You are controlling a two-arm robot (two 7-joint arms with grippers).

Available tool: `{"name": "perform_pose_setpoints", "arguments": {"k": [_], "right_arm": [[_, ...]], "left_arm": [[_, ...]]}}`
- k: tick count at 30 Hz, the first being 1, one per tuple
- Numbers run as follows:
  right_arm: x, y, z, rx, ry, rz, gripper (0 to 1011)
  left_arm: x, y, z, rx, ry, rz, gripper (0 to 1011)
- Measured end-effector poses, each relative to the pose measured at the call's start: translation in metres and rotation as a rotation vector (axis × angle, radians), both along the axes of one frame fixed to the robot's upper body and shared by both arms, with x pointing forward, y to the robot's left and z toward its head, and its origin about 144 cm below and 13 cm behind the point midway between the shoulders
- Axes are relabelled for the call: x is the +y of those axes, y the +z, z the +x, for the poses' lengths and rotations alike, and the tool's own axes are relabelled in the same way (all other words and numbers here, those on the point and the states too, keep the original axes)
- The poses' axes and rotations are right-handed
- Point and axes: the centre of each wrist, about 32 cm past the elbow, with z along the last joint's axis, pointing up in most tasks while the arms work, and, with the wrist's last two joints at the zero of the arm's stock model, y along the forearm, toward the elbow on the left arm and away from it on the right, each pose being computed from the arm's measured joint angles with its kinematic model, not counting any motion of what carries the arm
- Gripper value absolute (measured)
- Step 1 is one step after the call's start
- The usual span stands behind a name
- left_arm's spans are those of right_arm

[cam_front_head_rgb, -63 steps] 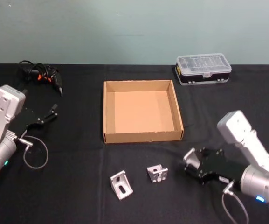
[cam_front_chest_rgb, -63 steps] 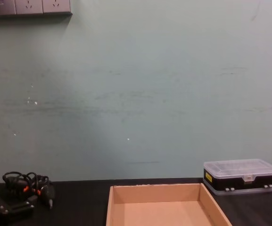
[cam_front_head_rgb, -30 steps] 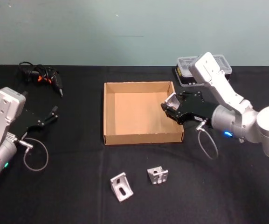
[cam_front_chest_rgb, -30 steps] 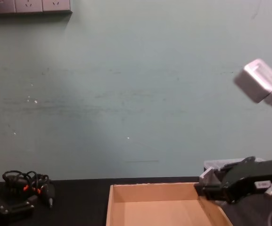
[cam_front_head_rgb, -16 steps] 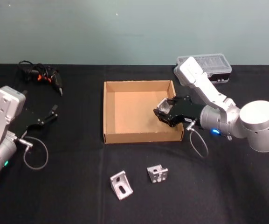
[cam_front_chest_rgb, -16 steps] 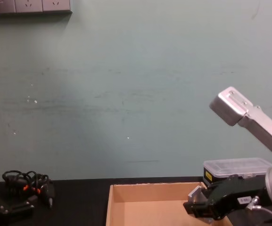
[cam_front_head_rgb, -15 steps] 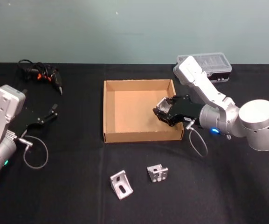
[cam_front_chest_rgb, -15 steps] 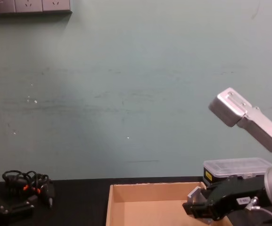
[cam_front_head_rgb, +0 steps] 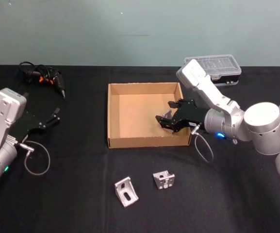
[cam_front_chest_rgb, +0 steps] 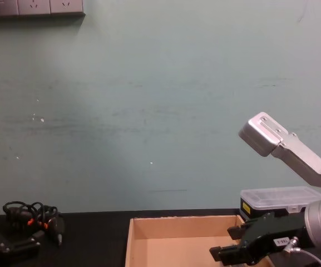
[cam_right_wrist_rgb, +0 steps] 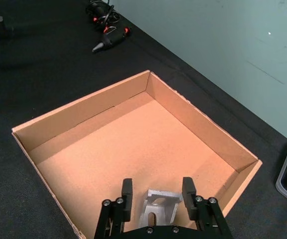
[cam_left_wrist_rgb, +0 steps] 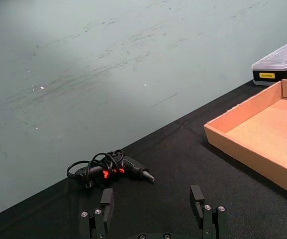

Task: Use one hand to pick up the angle iron from the table and place it into the box.

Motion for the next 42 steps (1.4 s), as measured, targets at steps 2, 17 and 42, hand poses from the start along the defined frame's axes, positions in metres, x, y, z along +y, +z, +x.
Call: {"name": "perform_pose_setpoints", "arguments": {"k": [2,17,42], "right_arm": [[0.0,0.0,0.0,-0.003,-0.002,0.003,681],[-0.019,0.022,-0.026,-0.097,-0.018,0.056,1004],[-0.043,0.08,-0.085,-0.001,0.431,-0.161,1004]], "left_arm": [[0.0,0.0,0.0,0.0,0.0,0.0,1000],[0.0,0.0,0.0,0.0,0.0,0.0,1000],[0.0,0.0,0.0,0.0,0.0,0.0,1000]]}}
